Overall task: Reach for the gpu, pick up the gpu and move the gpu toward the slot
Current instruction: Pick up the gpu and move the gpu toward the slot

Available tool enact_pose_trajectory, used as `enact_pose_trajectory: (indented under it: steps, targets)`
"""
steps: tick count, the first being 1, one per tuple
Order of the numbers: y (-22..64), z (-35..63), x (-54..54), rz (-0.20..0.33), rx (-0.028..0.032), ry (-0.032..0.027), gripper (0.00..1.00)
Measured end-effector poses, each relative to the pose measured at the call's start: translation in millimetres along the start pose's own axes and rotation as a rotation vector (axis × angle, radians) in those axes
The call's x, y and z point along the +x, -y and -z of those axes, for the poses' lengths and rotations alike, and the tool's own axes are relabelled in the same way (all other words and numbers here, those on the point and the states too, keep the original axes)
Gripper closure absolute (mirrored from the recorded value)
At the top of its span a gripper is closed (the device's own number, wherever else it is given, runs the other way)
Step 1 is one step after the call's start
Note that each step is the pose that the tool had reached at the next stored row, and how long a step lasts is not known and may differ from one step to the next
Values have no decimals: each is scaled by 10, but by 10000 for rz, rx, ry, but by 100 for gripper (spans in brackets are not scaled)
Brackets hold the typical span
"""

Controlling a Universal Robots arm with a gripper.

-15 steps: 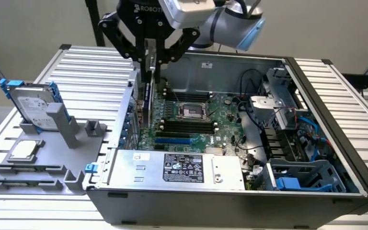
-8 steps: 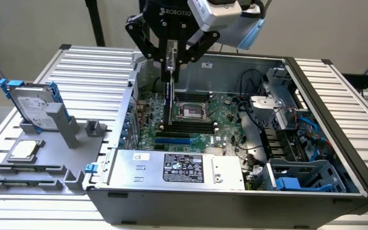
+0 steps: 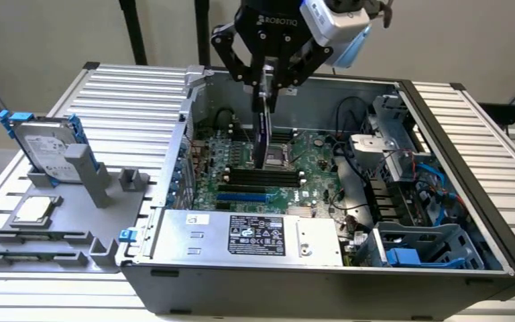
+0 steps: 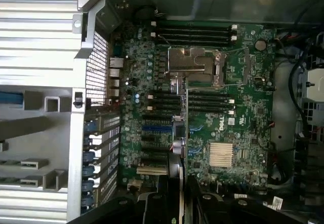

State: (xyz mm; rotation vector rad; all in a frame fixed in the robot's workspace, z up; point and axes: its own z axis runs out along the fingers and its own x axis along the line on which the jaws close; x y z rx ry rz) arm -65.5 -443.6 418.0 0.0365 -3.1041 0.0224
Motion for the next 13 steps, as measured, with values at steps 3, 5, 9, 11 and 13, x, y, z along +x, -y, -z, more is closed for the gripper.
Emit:
enact_pose_trajectory:
  steps: [3, 5, 9, 11, 13]
  targets:
    - [-67, -31, -129, 1, -1, 0, 74]
    - [-103, -49, -213, 0, -1, 1, 74]
    - [-124, -56, -272, 0, 0, 0, 74]
    - [-125, -56, -273, 0, 0, 0, 74]
    - [-125, -56, -273, 0, 0, 0, 74]
